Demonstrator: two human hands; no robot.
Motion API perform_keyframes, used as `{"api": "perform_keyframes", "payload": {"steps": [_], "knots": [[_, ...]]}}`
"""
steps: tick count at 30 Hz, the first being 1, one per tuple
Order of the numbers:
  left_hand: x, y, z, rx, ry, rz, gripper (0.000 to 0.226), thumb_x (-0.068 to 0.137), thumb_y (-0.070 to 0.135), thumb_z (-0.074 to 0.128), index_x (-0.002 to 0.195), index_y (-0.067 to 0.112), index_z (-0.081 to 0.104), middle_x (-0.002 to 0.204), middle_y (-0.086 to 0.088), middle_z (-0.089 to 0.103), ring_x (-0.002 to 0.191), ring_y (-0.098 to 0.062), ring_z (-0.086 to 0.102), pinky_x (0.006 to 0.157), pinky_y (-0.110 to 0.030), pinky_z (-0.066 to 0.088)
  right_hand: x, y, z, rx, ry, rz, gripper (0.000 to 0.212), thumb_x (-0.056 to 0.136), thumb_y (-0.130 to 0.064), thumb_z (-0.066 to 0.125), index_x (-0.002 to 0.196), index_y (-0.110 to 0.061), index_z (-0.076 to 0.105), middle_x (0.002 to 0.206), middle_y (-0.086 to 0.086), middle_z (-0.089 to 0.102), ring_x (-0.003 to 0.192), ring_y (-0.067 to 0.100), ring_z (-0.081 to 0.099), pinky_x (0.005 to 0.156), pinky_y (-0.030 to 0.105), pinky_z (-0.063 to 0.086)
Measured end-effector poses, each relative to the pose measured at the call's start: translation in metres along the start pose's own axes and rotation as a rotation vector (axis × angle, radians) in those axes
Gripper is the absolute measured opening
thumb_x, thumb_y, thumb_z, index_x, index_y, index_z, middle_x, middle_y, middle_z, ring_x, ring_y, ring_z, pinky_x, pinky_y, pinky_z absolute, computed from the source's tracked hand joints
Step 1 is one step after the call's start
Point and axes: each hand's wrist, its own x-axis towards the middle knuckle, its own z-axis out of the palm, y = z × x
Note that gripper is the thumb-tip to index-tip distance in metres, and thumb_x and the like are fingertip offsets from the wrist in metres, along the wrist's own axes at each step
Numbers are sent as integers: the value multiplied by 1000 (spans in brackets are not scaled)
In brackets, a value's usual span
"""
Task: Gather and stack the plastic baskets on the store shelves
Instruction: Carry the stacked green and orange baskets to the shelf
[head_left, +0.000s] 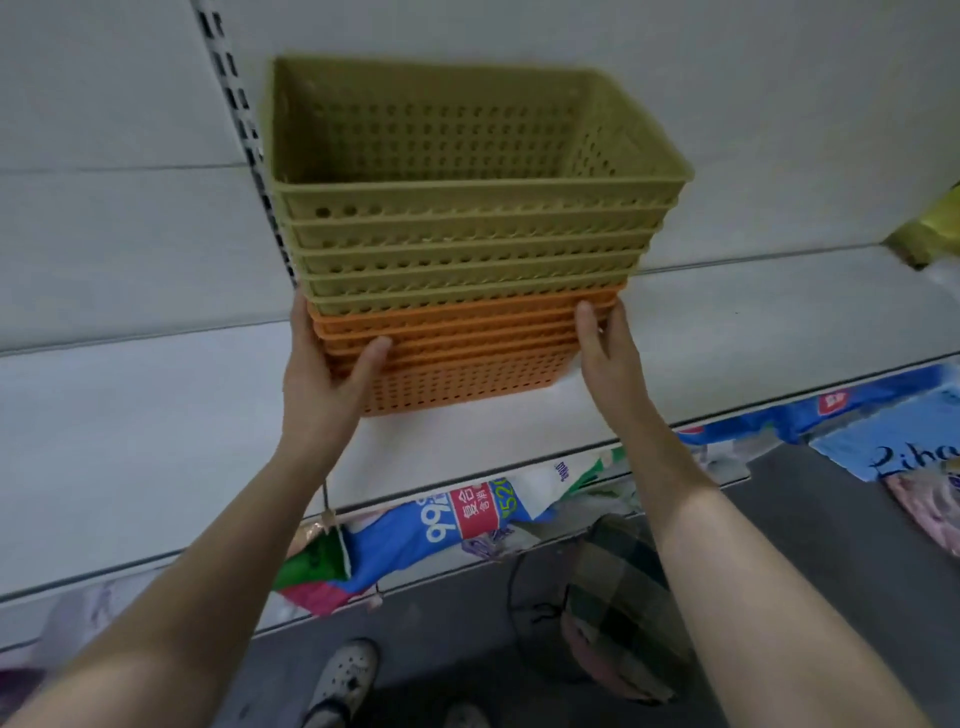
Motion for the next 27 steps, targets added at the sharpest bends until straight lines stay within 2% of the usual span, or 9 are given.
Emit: {"api": "perform_keyframes", "payload": {"steps": [2,4,9,11,14,18,21,24,27], "knots": [[2,-10,9,-57,41,-12,77,88,37,68,149,29,22,116,28,62,110,8,59,89,-11,48,12,12,-4,68,-36,-50,49,97,-47,46,142,-27,41,120,-22,56,102,-21,51,82,-3,38],[4,-16,14,-106,71,11,79,85,38,68,149,29,22,113,35,62,110,9,59,87,-7,47,24,21,-6,134,-75,-106,47,95,-43,49,139,-33,37,123,-30,52,108,-23,51,88,1,39],[6,-25,19,-176,84,101,77,83,41,63,148,22,25,117,24,63,115,-2,59,92,-17,49,35,28,-1,280,-184,-173,41,90,-47,47,130,-46,40,126,-28,56,119,-10,54,96,11,44],[5,-24,18,-174,88,125,74,86,37,63,148,20,27,117,21,63,115,-4,59,95,-22,48,33,28,3,316,-177,-197,39,90,-46,47,129,-47,41,123,-31,58,117,-9,56,93,10,45],[1,-16,14,-175,80,146,66,90,33,61,147,19,30,121,12,63,118,-13,59,101,-36,47,26,22,5,340,-162,-222,38,90,-49,46,128,-46,42,115,-36,61,113,-12,57,89,6,44],[-16,6,3,-172,109,138,65,88,36,61,144,20,34,116,13,64,112,-8,61,94,-25,50,11,4,-4,344,-143,-240,49,88,-52,47,135,-38,43,111,-36,62,108,-15,58,85,4,45],[-30,36,-11,-198,160,121,62,89,33,63,143,21,36,121,5,65,114,-11,62,95,-26,51,-5,-27,-16,341,-108,-265,56,90,-52,48,141,-31,42,116,-33,60,107,-17,57,85,4,44],[-46,75,-33,-230,232,104,62,86,36,65,141,20,41,123,0,66,114,-16,63,98,-36,51,-26,-66,-27,351,-143,-279,47,91,-47,49,137,-38,43,117,-32,60,107,-16,58,85,8,45],[-63,114,-58,-245,330,63,63,83,39,68,139,24,45,123,1,67,112,-13,64,99,-42,51,-44,-107,-32,349,-152,-277,43,85,-57,53,127,-52,46,116,-36,61,111,-14,57,96,21,44]]}}
